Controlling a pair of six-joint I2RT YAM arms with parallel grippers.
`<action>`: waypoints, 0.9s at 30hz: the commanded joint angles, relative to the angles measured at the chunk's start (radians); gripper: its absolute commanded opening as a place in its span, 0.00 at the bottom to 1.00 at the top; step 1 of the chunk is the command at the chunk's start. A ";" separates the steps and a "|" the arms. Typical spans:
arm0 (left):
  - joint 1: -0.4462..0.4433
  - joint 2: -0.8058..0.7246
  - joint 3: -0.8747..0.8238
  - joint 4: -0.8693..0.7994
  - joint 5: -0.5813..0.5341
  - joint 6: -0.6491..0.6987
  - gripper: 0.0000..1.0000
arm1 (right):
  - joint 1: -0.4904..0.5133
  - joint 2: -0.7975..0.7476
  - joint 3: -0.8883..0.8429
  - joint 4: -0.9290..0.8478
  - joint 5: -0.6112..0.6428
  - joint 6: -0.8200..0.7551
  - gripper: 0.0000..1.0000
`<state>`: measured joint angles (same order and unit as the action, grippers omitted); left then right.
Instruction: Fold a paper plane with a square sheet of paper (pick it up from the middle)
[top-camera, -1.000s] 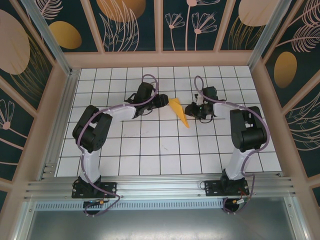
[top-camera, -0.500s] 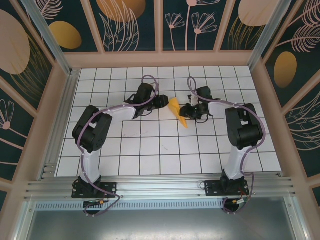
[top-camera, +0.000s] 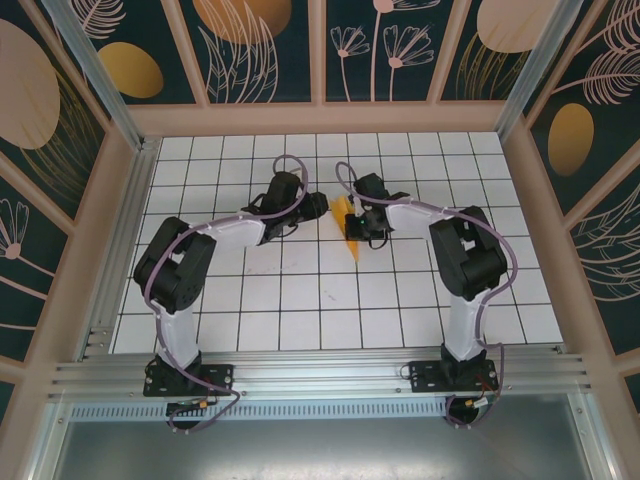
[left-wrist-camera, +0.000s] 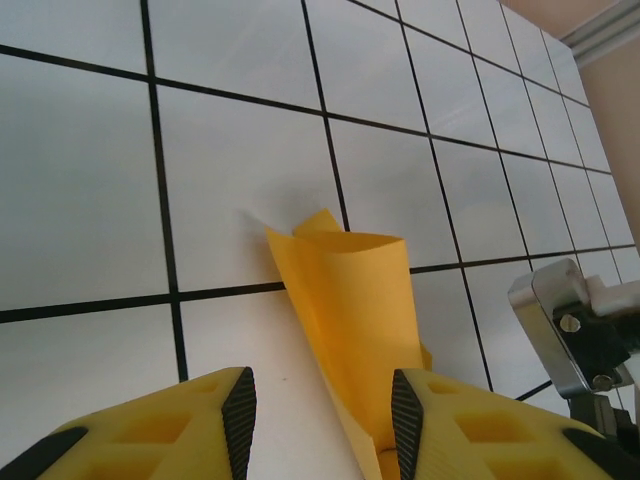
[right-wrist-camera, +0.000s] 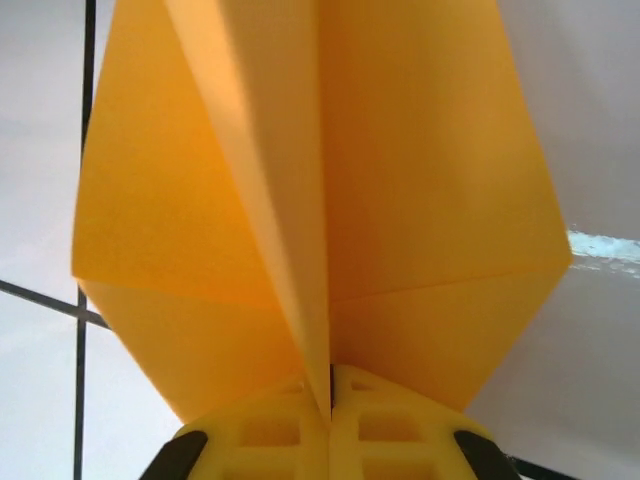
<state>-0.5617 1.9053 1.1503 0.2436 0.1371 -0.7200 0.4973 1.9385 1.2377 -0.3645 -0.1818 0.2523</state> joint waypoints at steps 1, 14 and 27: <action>0.000 -0.063 -0.035 0.033 -0.096 -0.022 0.44 | 0.035 -0.004 0.056 -0.101 0.218 0.027 0.00; 0.000 -0.139 -0.103 0.044 -0.182 -0.029 0.46 | 0.110 0.115 0.181 -0.231 0.379 0.121 0.00; 0.001 -0.134 -0.111 0.048 -0.153 -0.032 0.45 | 0.115 0.122 0.214 -0.242 0.346 0.122 0.19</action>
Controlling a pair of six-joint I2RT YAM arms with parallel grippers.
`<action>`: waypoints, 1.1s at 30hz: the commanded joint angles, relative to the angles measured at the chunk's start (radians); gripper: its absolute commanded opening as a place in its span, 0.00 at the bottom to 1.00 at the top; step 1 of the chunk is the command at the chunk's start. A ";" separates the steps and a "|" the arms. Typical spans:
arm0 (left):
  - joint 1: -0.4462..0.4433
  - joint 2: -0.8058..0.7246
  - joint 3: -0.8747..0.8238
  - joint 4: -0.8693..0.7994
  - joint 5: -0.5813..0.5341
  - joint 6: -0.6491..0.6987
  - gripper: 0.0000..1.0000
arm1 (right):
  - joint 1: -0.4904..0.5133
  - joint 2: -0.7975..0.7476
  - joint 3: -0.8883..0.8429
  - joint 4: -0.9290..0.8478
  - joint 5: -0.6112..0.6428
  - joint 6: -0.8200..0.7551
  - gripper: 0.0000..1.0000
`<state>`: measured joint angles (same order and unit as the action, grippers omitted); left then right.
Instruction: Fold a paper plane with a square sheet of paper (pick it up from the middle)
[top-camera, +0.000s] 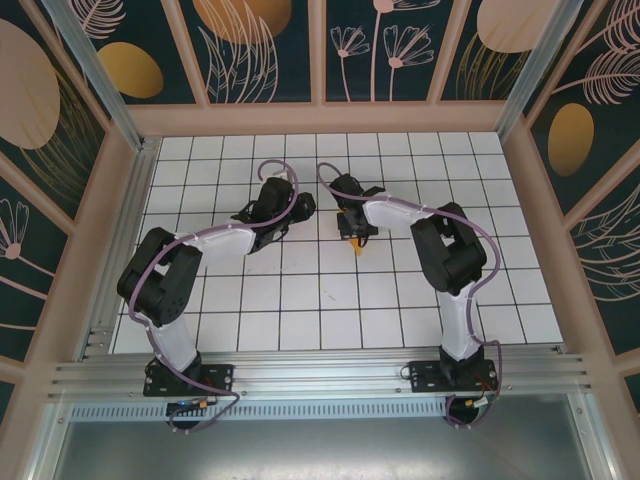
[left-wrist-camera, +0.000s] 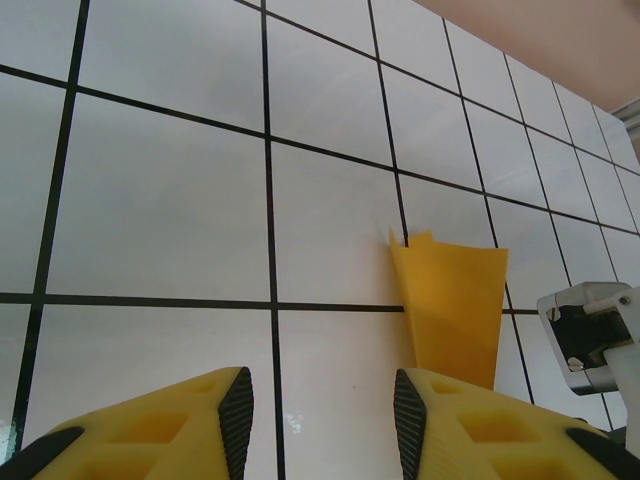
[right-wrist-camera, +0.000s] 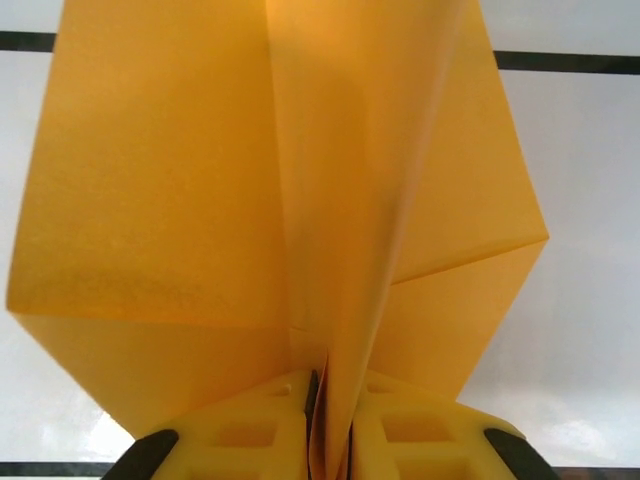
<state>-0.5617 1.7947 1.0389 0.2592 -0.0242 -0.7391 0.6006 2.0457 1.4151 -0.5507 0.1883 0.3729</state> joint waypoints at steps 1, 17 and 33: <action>0.000 -0.021 0.004 0.032 0.012 -0.013 0.45 | 0.013 0.009 0.053 -0.062 -0.029 0.001 0.22; 0.000 0.011 0.033 0.031 0.032 -0.019 0.45 | 0.016 0.081 0.116 -0.074 -0.059 -0.014 0.23; 0.000 0.004 0.029 0.031 0.034 -0.020 0.46 | 0.043 0.094 0.148 -0.119 0.020 -0.054 0.01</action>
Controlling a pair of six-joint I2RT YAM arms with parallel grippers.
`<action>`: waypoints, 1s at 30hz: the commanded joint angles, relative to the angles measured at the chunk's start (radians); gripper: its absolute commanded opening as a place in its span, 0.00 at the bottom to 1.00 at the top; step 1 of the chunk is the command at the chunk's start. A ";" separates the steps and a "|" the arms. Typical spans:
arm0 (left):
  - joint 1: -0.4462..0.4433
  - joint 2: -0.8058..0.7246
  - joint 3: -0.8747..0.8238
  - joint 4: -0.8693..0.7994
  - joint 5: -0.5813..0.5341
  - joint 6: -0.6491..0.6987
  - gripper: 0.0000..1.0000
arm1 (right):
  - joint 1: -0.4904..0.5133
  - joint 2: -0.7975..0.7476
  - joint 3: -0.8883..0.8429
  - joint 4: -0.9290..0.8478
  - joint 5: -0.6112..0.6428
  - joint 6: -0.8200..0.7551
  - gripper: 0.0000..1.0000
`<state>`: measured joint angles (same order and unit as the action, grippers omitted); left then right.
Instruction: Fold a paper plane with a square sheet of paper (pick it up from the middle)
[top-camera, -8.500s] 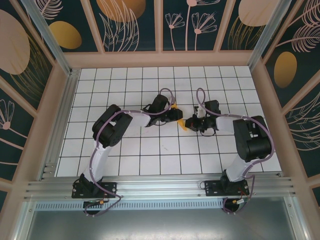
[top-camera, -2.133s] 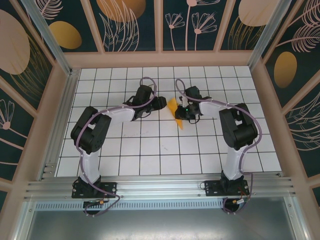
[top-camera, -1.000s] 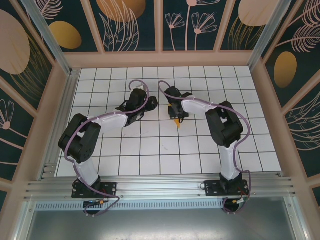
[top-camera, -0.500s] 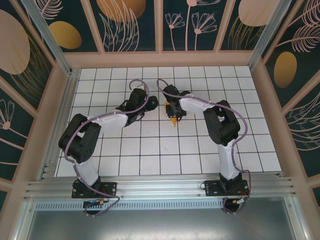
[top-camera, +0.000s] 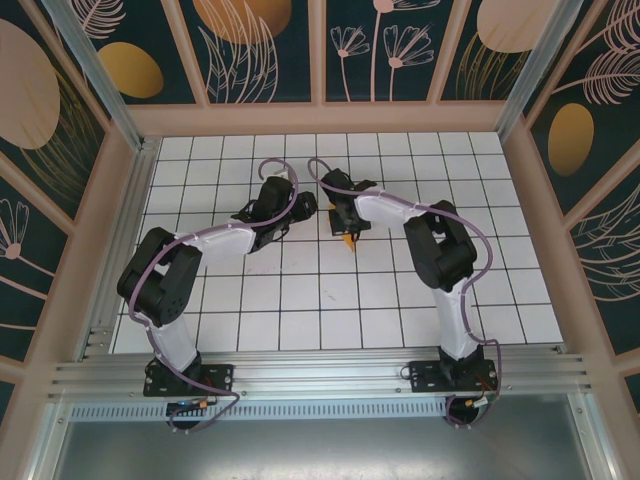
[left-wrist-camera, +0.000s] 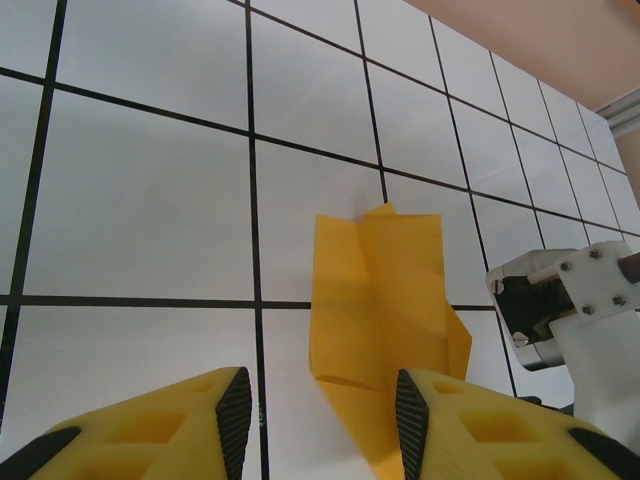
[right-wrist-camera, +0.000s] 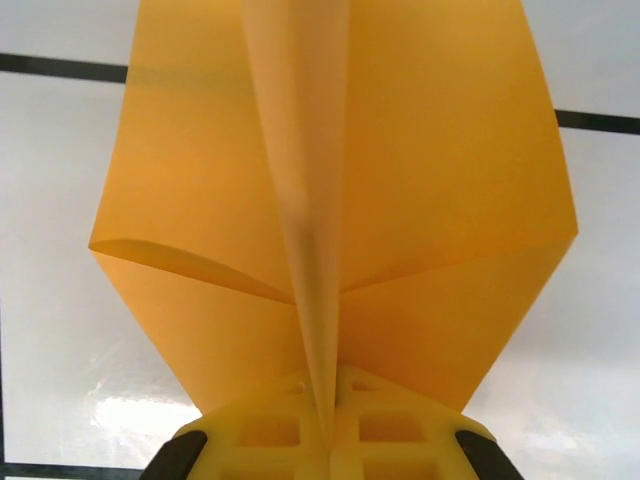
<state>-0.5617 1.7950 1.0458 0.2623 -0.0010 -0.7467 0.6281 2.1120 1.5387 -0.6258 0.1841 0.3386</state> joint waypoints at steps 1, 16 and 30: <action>0.000 0.004 0.022 0.027 0.010 -0.013 0.46 | 0.016 0.031 0.025 -0.043 0.018 -0.022 0.00; 0.001 -0.021 0.029 0.003 -0.008 0.008 0.46 | 0.017 -0.096 0.040 -0.056 0.012 -0.013 0.34; 0.000 -0.045 0.021 -0.020 -0.053 0.030 0.45 | -0.022 -0.294 -0.053 0.043 0.026 -0.001 0.51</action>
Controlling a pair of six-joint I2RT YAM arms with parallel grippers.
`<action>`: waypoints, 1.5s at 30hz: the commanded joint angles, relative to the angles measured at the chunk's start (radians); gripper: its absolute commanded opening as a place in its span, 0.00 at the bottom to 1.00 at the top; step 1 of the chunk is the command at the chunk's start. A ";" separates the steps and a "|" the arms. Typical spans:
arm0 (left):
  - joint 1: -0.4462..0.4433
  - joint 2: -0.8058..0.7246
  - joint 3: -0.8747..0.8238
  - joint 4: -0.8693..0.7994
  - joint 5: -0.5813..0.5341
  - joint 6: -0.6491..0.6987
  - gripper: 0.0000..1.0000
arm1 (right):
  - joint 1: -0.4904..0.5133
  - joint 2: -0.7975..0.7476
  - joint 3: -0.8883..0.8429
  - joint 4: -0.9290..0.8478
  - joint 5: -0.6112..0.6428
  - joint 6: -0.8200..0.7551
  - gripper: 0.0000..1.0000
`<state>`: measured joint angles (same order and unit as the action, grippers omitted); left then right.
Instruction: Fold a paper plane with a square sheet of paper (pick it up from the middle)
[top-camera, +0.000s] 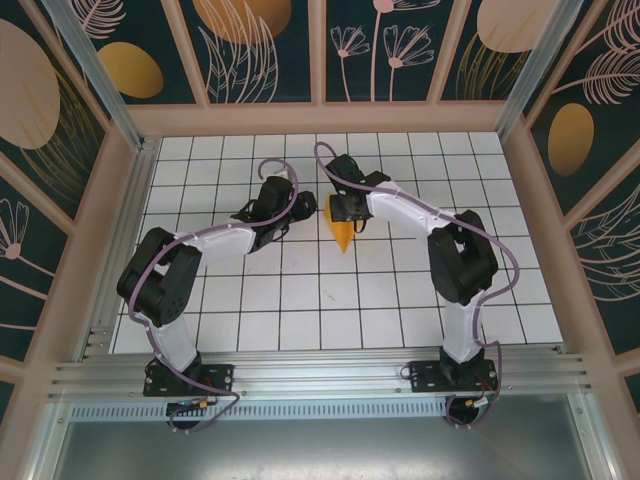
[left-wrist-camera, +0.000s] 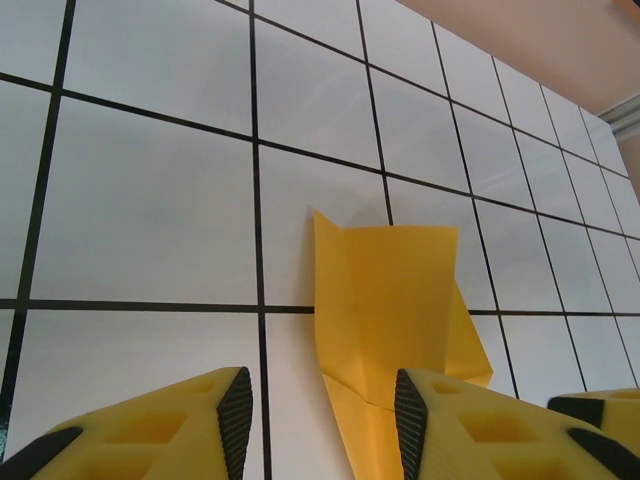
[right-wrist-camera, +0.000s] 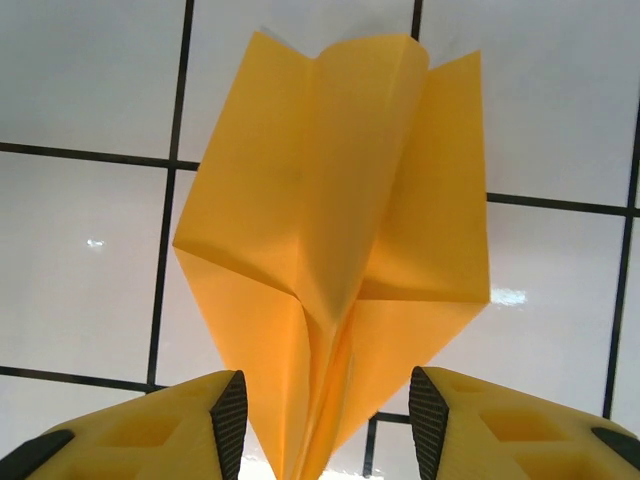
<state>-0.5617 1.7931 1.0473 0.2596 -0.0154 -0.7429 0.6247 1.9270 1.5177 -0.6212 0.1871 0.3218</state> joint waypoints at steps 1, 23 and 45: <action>0.000 -0.055 0.008 -0.011 -0.053 0.032 0.44 | -0.030 -0.141 -0.047 0.055 0.041 0.014 0.51; 0.241 -0.518 -0.587 0.366 -0.708 0.560 0.99 | -0.677 -0.629 -0.966 1.017 0.048 -0.238 0.84; 0.399 -0.280 -0.970 1.377 -0.452 0.757 0.98 | -0.654 -0.396 -1.276 1.848 -0.239 -0.326 0.87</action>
<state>-0.1738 1.5082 0.0906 1.4532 -0.5388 0.0444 -0.0246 1.5078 0.2729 1.0565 -0.0425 -0.0021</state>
